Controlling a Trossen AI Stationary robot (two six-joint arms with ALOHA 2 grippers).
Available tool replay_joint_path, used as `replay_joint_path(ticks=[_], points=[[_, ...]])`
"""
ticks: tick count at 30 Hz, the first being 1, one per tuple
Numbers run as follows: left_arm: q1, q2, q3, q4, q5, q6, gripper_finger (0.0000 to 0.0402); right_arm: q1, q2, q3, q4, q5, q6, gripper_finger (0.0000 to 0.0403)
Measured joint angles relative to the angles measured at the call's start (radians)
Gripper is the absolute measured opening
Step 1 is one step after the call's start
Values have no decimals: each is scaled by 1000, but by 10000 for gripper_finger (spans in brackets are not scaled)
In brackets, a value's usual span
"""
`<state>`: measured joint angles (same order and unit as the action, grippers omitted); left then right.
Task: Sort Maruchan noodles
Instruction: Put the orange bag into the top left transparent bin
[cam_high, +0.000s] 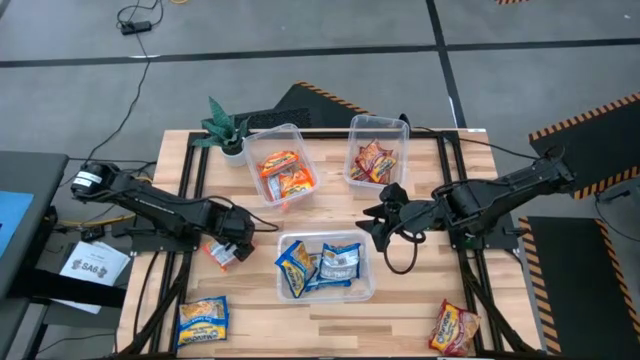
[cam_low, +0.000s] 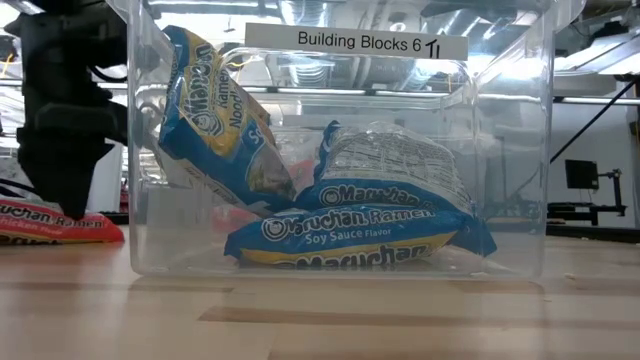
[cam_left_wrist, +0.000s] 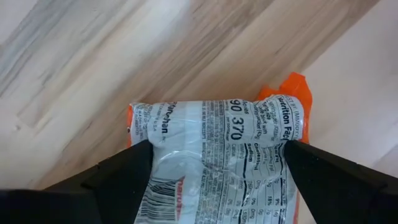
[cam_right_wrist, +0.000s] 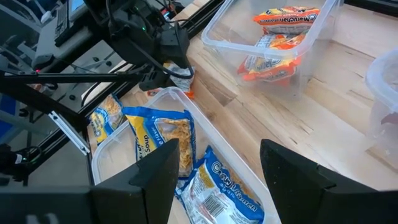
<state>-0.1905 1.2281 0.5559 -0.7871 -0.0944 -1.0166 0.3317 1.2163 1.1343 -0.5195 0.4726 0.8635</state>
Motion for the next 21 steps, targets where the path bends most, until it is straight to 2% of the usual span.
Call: replay_joint_path(ticks=[7,11,16,21], points=[[0,25,-24,21,-7,-17,334,0,0,0,-1,0,0,244],[0,25,-24,21,-22,-22,292,0,0,0,-1,0,1,244],[0,25,-24,11,-39,-17,205,0,0,0,0,0,1,244],[0,32,0,-10,-54,22,194,0,0,0,-1,0,3,244]])
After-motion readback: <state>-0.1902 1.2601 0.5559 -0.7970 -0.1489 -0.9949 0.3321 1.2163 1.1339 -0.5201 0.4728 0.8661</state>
